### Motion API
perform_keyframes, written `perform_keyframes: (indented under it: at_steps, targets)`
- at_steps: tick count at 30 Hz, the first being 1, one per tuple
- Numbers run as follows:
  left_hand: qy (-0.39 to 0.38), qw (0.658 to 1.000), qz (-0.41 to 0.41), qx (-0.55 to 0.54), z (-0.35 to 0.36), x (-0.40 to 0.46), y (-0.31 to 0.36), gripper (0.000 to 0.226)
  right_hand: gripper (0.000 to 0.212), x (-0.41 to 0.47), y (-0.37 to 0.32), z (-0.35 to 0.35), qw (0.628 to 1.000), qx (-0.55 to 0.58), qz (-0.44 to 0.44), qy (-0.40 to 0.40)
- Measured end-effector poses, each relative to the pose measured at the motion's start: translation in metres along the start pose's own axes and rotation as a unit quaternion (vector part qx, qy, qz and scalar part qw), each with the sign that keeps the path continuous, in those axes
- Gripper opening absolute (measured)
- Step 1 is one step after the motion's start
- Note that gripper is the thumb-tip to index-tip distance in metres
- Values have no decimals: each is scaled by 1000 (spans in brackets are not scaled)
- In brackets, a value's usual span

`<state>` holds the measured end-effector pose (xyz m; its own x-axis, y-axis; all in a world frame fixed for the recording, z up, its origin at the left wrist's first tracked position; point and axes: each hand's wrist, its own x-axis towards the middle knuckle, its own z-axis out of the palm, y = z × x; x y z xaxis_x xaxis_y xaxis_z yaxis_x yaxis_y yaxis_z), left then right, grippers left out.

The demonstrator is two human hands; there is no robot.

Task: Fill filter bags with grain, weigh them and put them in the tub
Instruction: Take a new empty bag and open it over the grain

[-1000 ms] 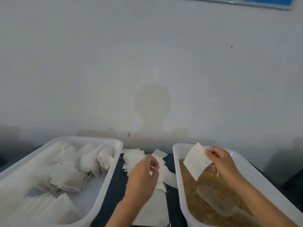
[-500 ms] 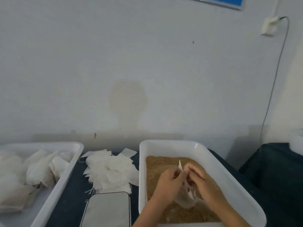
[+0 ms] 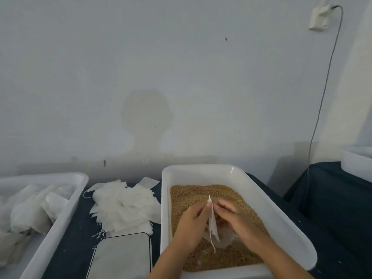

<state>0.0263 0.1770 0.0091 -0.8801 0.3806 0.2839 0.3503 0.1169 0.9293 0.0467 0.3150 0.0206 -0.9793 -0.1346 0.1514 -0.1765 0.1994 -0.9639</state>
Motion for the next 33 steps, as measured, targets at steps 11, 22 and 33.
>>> perform_keyframes:
  at_steps: [11, 22, 33]
  targets:
    - [80, 982, 35, 168, 3, -3, -6, 26, 30, 6, 11, -3, 986, -149, -8, 81]
    - [60, 936, 80, 338, 6, -4, -4, 20, 26, 3, 2, -5, 990, -77, 56, 99]
    - [277, 878, 108, 375, 0, -8, 8, 9, 36, 2, 22, -11, 889, -402, 209, 70]
